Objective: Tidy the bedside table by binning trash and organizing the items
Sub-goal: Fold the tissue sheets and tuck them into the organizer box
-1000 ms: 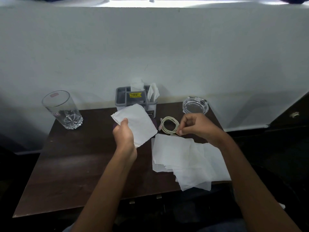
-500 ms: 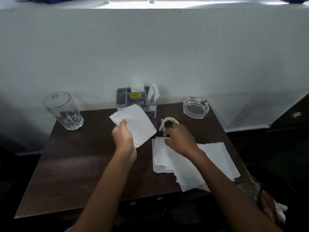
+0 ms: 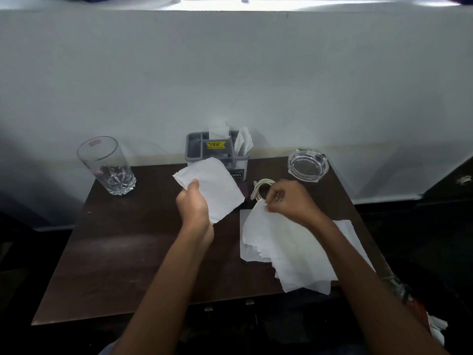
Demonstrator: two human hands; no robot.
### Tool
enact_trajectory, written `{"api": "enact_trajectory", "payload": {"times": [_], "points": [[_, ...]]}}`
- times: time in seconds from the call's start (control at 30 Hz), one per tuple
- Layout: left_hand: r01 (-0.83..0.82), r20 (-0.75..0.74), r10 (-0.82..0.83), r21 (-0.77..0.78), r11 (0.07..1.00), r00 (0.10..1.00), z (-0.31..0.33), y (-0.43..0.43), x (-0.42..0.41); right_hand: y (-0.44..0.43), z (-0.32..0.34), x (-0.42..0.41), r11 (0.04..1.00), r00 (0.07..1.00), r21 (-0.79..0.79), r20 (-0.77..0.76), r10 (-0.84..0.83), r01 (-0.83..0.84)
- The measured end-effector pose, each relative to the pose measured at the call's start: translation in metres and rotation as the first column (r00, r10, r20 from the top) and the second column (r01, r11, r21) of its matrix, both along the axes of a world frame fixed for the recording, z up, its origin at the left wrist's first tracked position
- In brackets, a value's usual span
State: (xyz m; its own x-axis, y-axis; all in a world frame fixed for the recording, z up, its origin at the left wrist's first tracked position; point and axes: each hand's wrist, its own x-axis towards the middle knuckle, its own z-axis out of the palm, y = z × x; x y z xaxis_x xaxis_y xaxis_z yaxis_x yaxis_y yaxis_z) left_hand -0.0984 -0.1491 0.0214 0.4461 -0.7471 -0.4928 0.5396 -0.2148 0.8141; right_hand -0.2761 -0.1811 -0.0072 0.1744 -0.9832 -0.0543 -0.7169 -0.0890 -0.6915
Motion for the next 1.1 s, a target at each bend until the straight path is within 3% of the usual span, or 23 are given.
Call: {"api": "enact_trajectory", "payload": {"times": [0.2,0.3,0.4,0.53,0.6,0.73,0.97,1.1], "points": [[0.068,-0.027,-0.068,-0.004,0.998,0.997,-0.004,-0.001,0.000,0.012,0.051,-0.016,0.973,0.910,0.194,0.413,0.037,-0.128],[0.164,-0.121,-0.162,0.001,0.987,0.979,-0.005,0.000,-0.007,0.017,0.070,-0.012,0.963,0.771,0.201,0.636,0.013,-0.182],[0.268,-0.228,-0.269,-0.035,0.963,0.936,-0.008,0.002,-0.016,0.016,0.076,0.004,0.974,0.595,0.206,0.796,-0.110,-0.095],[0.416,-0.347,-0.462,-0.203,0.886,0.816,-0.002,0.008,-0.026,0.014,0.064,0.026,0.952,0.603,0.222,0.737,-0.306,0.211],[0.449,-0.367,-0.523,-0.271,0.851,0.769,0.001,0.009,-0.030,0.015,0.059,0.031,0.935,0.616,0.210,0.707,-0.347,0.286],[0.436,-0.365,-0.496,-0.238,0.868,0.788,-0.004,0.006,-0.031,0.014,0.049,0.033,0.929,0.697,0.111,0.630,-0.341,0.354],[0.408,-0.412,-0.476,-0.245,0.879,0.777,-0.002,0.006,-0.030,0.012,0.041,0.034,0.921,0.718,0.061,0.607,-0.340,0.384],[0.465,-0.252,-0.481,-0.124,0.877,0.840,-0.008,0.007,-0.030,0.011,0.039,0.034,0.928,0.736,0.058,0.592,-0.329,0.368]]}}
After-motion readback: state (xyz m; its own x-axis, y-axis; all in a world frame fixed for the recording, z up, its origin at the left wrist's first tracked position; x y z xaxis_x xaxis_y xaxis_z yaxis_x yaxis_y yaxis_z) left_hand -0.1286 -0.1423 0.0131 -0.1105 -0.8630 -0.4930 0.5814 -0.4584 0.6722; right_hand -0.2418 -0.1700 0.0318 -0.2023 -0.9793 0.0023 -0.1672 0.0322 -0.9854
